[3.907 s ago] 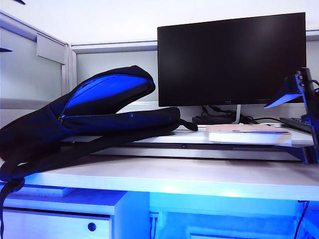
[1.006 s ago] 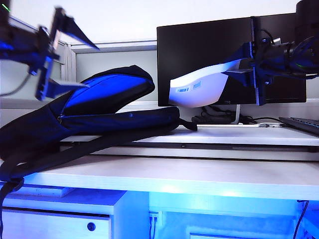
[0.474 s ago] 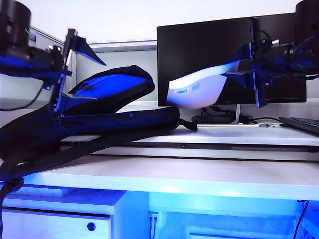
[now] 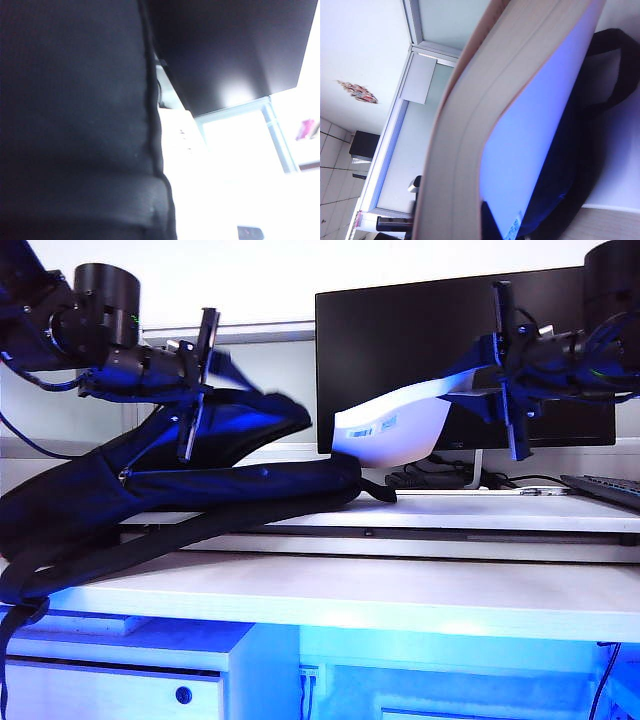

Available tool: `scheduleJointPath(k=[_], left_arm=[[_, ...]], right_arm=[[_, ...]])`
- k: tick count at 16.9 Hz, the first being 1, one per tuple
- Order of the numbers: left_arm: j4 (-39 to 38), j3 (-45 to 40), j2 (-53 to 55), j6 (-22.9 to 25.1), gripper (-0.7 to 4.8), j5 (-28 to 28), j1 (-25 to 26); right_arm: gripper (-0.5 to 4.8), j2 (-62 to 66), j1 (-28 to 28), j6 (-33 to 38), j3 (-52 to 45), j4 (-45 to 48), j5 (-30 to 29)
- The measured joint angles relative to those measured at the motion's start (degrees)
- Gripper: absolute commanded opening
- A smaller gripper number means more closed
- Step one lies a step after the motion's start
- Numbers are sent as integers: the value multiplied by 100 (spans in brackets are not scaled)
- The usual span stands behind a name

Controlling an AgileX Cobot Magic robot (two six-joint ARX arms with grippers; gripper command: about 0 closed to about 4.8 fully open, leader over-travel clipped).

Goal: Pick up the book on the desk and put it into the open backpack.

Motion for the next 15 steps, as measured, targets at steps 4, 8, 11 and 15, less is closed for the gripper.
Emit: scheduleJointPath(k=[4,8,11,15], left_arm=[[162,-2,11,-24,-7,422,39],[1191,-4,57,-933,-7,704,76],[2146,-4,57,-1810,-7,905,76],[2243,-4,81,-2037,-6,1193,-35]], right_arm=[[-6,15,269,-332,645,-791,219],[-6,380,514,-494,1117,-1198,264],[-6,774,798,-466,1633,-1233,389],[-6,1377,1117,-435,2367,-1360,542]])
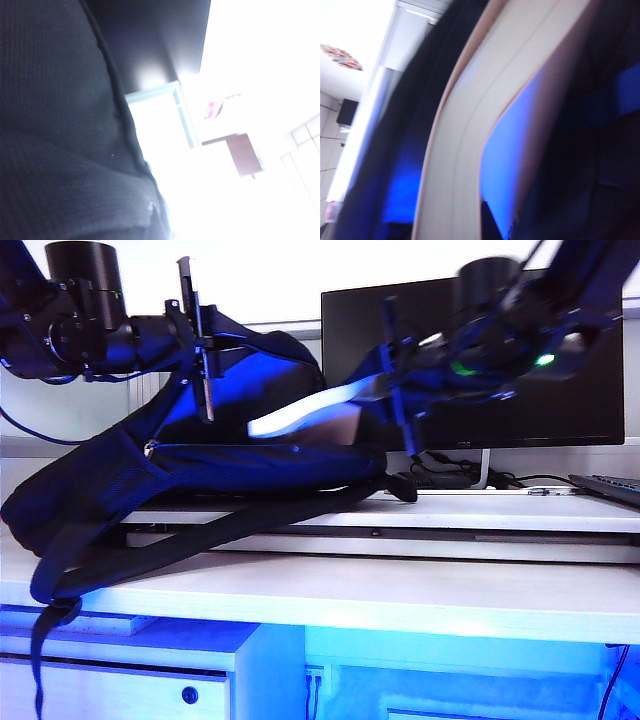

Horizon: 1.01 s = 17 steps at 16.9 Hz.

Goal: Pick up the book on the desk and put it into the open backpack.

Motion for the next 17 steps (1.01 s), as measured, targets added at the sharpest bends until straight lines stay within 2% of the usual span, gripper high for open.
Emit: scheduleJointPath(k=[5,8,10,11,14,17], left_arm=[[118,0,0,-157,-7,76,-116],[192,0,0,-256,-6,85,-116],[195,0,0,-258,-6,101,-116],[190,0,0,-262,-6,103,-116],[188,-2,2,-275,-6,122,-133],[190,-2,4,-275,-6,170,-142]], right_arm=[[-6,815,501,120,750,-160,146],[3,1016,538,144,835,-275,133],[358,1016,533,70,835,-267,129],[440,1016,511,-24,835,-243,136],[440,1014,457,-155,876,-363,66],[440,942,216,-791,872,-726,48]])
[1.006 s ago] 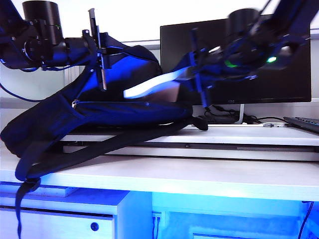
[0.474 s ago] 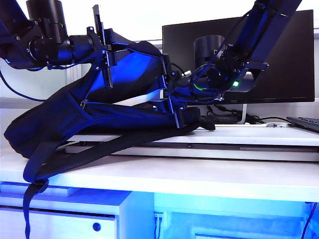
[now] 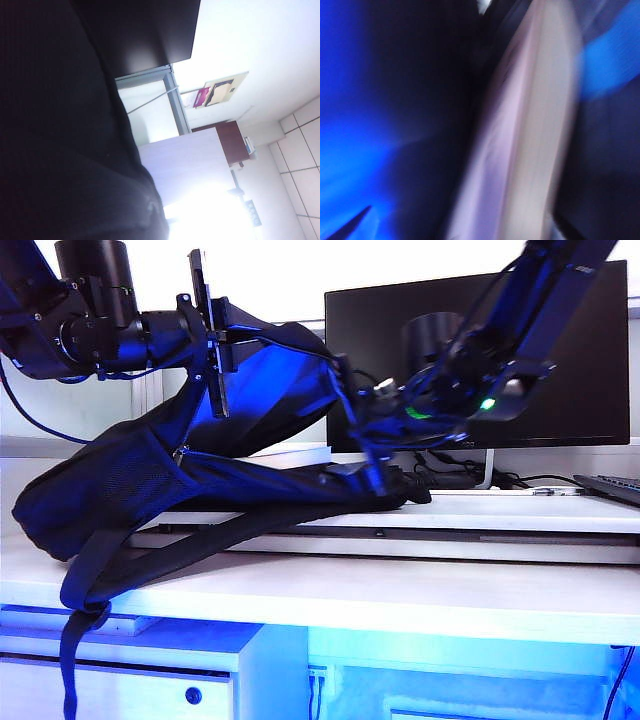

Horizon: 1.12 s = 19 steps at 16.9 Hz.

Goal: Pick up the book on the desk and put it into the open backpack.

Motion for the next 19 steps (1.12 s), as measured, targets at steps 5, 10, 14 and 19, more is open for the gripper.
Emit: scheduleJointPath(k=[5,10,14,19], left_arm=[[0,0,2,48,-6,131,2],[-424,2,2,1137,191,459,0],[-984,35,-55,2232,314,1429,-50],[-2524,39,-76,2879,315,2107,-72]], right_arm=[[439,-765,-785,-1663,4,-1357,122],[427,-2103,-909,-4640,4,-3748,1255],[427,-2516,-1069,-4992,2,-4194,1467],[426,-2555,-1075,-5003,0,-4297,1456]])
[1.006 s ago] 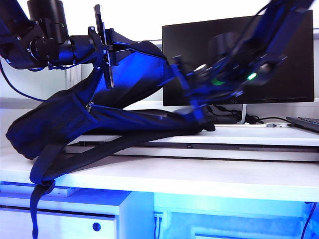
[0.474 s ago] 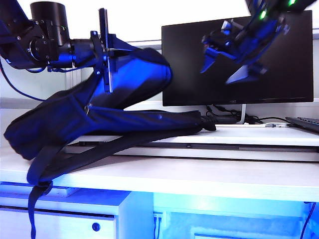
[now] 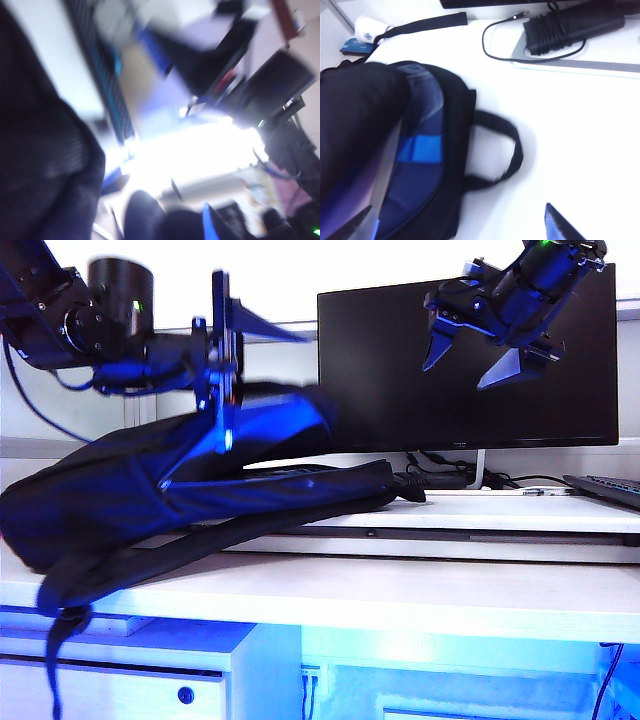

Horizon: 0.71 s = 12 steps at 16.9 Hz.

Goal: Pick up the book on the desk and put it into the open backpack.

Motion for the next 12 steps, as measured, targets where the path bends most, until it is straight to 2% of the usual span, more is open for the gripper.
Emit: scheduleJointPath(k=[3,6,9,11,12], left_arm=[[-669,0,0,20,315,92,0],[-1316,2,-2,457,315,-284,-7],[-2518,2,-2,1547,315,-1239,-9],[-3311,11,-7,2369,315,-1578,-2],[-3982,17,-15,3182,315,-1727,-9]], right_arm=[[420,-11,4,20,2,2,-28],[417,-17,4,48,7,2,-48],[417,-17,4,153,7,2,-273],[417,-22,4,157,9,-37,-339],[417,-57,4,157,7,-168,-345]])
